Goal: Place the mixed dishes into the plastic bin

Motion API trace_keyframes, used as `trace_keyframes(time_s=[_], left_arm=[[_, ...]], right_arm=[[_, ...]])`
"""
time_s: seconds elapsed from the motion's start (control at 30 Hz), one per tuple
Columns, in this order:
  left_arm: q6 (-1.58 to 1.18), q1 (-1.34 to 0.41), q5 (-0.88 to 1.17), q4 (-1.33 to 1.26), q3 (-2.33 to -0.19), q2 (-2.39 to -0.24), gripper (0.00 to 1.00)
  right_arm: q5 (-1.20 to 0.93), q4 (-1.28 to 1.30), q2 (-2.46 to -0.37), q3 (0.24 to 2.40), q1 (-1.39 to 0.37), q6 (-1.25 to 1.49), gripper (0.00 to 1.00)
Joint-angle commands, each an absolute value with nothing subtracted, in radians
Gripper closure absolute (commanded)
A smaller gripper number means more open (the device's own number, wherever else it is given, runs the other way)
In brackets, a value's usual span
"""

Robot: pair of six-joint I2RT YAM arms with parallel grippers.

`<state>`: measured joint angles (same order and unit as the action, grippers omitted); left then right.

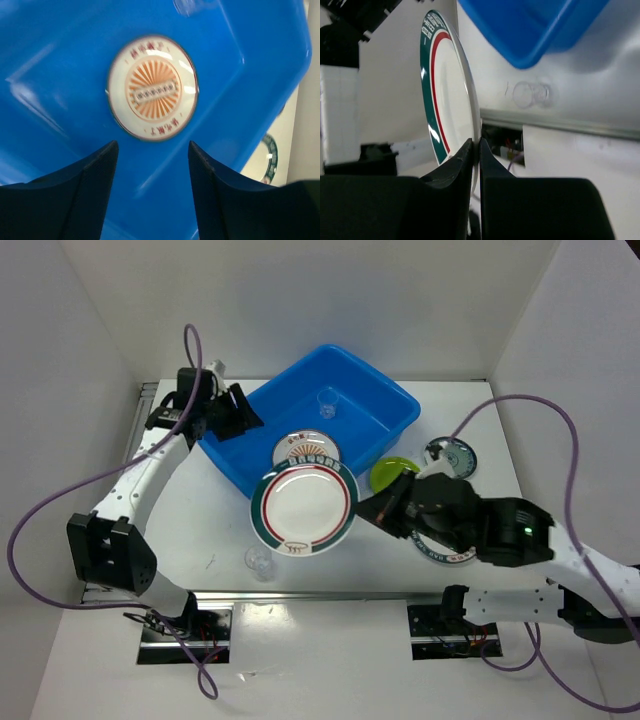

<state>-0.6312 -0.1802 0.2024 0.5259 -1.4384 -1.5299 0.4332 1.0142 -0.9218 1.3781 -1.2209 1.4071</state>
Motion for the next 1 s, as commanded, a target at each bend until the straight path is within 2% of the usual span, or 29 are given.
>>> trace_keyframes(time_s=[0.0,0.3,0.47,0.73,0.97], left_arm=[[-0.615,-0.106,0.164,0.523,-1.525,-1.489,0.34],[-0.615,-0.097,0.173,0.512,-1.522,-1.459,0.33],[-0.615,-0.097,0.207,0.494,-1.497,-1.45,0.33],[-0.615,-0.097,0.238,0.463,-1.468,-1.46,0.33],[-0.615,-0.097,0.247,0.445,-1.436,-1.479,0.33]], right_arm=[[0.602,0.753,-1.021,1.362,-1.178,1.277,0.99],[0.58,0.546,-1.166,1.331,-0.869,1.077,0.99],[0.427,0.445,-1.262,1.302,-0.665,0.967,0.99],[0.324,0.364,-1.532,1.396,-0.54,0.825,0.99],[0.241,0.335,-1.721,1.48,-0.52,0.776,0.99]])
